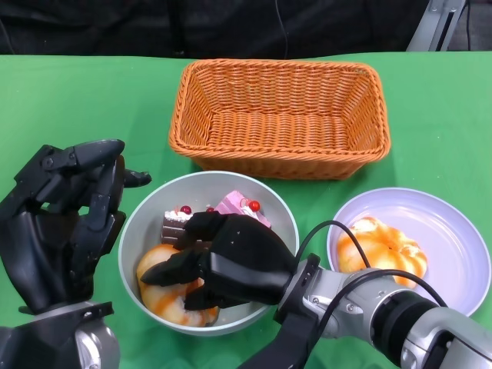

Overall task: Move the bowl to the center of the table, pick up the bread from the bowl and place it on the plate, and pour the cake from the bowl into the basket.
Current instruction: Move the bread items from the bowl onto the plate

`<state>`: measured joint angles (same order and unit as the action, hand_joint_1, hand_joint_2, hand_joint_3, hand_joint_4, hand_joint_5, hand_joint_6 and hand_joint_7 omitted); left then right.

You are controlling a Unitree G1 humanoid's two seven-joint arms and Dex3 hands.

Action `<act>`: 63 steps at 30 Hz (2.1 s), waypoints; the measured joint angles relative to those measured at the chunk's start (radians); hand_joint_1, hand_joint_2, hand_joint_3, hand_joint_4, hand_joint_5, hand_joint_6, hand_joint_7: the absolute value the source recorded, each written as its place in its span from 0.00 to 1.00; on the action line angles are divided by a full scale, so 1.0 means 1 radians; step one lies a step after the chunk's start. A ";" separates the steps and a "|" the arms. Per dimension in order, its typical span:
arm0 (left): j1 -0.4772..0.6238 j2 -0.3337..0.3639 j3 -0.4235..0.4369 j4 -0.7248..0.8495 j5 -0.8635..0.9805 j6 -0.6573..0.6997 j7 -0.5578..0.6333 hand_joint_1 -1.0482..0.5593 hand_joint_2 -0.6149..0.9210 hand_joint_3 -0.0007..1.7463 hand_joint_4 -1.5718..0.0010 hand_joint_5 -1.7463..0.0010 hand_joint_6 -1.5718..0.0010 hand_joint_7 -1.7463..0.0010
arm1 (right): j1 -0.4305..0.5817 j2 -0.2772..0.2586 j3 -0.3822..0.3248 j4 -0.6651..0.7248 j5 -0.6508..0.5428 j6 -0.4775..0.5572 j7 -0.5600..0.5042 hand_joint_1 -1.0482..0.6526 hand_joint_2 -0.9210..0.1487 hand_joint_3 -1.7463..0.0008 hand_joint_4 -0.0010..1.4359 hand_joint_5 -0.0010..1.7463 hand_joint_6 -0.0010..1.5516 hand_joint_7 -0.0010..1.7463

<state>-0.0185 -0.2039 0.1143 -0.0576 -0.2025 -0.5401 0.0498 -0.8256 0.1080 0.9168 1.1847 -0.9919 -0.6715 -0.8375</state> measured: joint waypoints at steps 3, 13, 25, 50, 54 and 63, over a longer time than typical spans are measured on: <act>0.000 0.001 0.000 0.000 -0.001 0.000 -0.004 0.55 1.00 0.20 0.45 0.33 0.35 0.65 | 0.000 -0.003 -0.004 0.000 0.008 -0.011 0.004 0.50 0.09 1.00 0.64 0.40 0.71 0.01; 0.000 0.002 0.000 0.002 -0.004 0.000 -0.006 0.55 1.00 0.19 0.44 0.34 0.34 0.66 | 0.000 -0.010 -0.014 0.003 0.010 -0.030 -0.040 0.50 0.07 1.00 0.44 0.92 0.77 0.04; 0.000 0.003 0.005 0.013 -0.008 -0.001 -0.022 0.54 1.00 0.19 0.44 0.36 0.33 0.68 | 0.001 -0.033 -0.073 0.010 0.038 -0.075 -0.035 0.57 0.01 1.00 0.40 1.00 0.32 0.85; 0.000 0.005 0.010 0.044 -0.007 -0.014 -0.026 0.55 1.00 0.19 0.44 0.36 0.33 0.71 | 0.001 -0.053 -0.123 0.010 0.046 -0.117 -0.093 0.57 0.00 0.98 0.51 0.81 0.50 0.56; -0.001 0.012 0.018 0.055 -0.007 -0.026 -0.028 0.55 1.00 0.19 0.44 0.36 0.32 0.71 | 0.002 -0.053 -0.160 0.010 0.084 -0.133 -0.077 0.58 0.00 0.93 0.55 0.76 0.51 0.56; -0.010 0.023 0.038 0.087 -0.006 -0.045 -0.034 0.54 1.00 0.19 0.43 0.38 0.31 0.73 | 0.025 -0.054 -0.241 -0.006 0.183 -0.172 0.014 0.58 0.00 0.91 0.60 0.70 0.60 0.43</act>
<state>-0.0281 -0.1812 0.1521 0.0295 -0.2089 -0.5849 0.0155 -0.8004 0.0537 0.6760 1.1783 -0.8086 -0.8438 -0.8232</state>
